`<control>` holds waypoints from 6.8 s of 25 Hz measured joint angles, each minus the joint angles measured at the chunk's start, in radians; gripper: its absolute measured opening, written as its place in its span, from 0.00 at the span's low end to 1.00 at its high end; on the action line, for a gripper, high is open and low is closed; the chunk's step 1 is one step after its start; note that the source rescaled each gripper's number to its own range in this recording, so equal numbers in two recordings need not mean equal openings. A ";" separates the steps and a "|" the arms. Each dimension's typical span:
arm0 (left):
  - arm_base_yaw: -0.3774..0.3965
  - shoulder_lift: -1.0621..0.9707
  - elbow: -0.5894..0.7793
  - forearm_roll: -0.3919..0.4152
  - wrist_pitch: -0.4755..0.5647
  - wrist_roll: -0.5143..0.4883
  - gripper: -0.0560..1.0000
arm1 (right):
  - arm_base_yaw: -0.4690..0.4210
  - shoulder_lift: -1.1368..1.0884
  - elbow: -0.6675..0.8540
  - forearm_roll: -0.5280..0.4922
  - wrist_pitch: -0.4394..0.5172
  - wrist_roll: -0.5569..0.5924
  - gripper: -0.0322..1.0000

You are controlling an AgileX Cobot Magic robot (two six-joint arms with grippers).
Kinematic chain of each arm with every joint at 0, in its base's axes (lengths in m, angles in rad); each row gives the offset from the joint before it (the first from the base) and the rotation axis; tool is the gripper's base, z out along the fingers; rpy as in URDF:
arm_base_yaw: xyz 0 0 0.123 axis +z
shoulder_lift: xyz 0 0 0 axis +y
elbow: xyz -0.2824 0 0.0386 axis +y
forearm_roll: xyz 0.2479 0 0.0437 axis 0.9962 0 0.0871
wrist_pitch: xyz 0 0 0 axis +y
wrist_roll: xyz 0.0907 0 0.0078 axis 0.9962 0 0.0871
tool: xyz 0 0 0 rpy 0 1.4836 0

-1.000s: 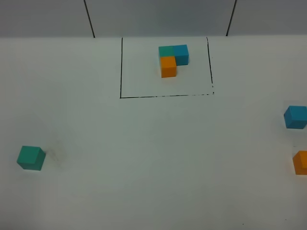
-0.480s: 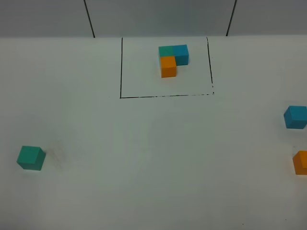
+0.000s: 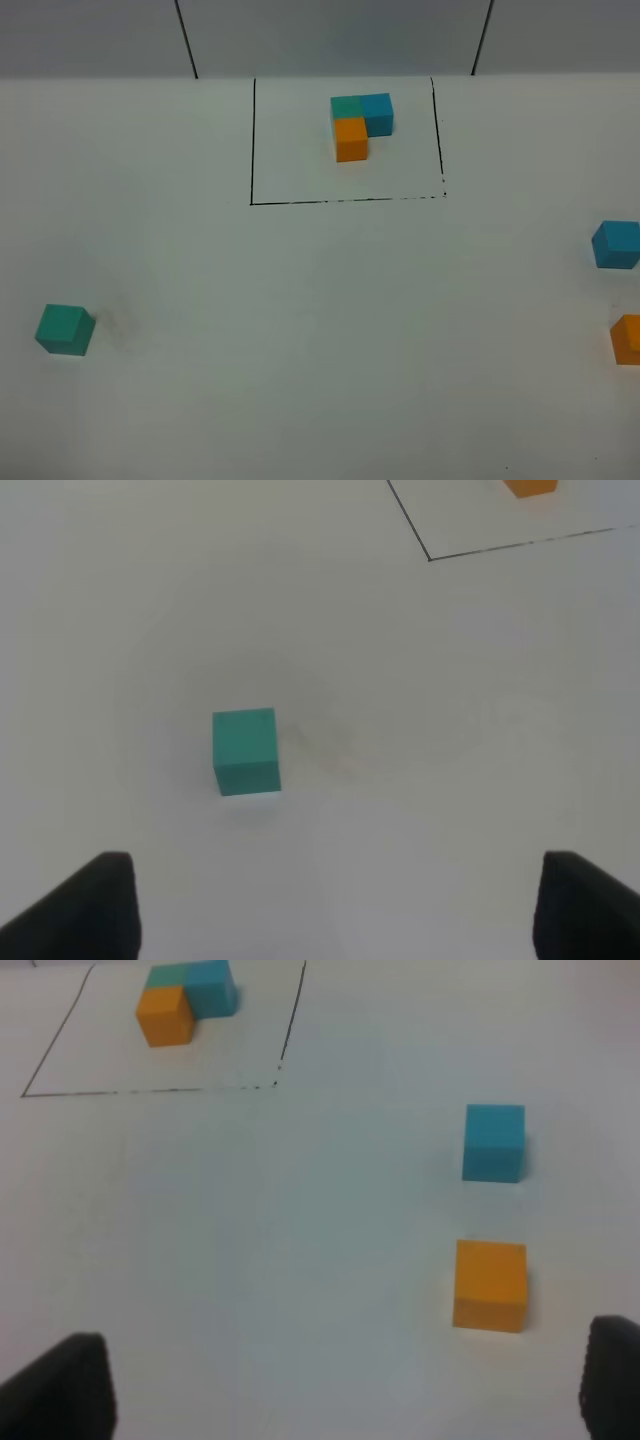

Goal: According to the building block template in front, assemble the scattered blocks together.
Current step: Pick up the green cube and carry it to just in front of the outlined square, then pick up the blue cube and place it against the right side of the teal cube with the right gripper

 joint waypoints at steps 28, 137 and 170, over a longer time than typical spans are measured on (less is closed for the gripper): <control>0.000 1.222 -0.288 0.078 -0.062 -0.149 0.72 | 0.000 0.000 0.000 0.001 0.000 0.000 0.88; -0.630 2.503 -1.594 0.216 0.130 0.629 0.06 | 0.000 0.000 0.000 0.003 0.000 0.010 0.75; -0.630 2.493 -1.593 0.214 0.130 0.644 0.67 | 0.000 0.000 0.000 0.003 0.000 0.009 0.75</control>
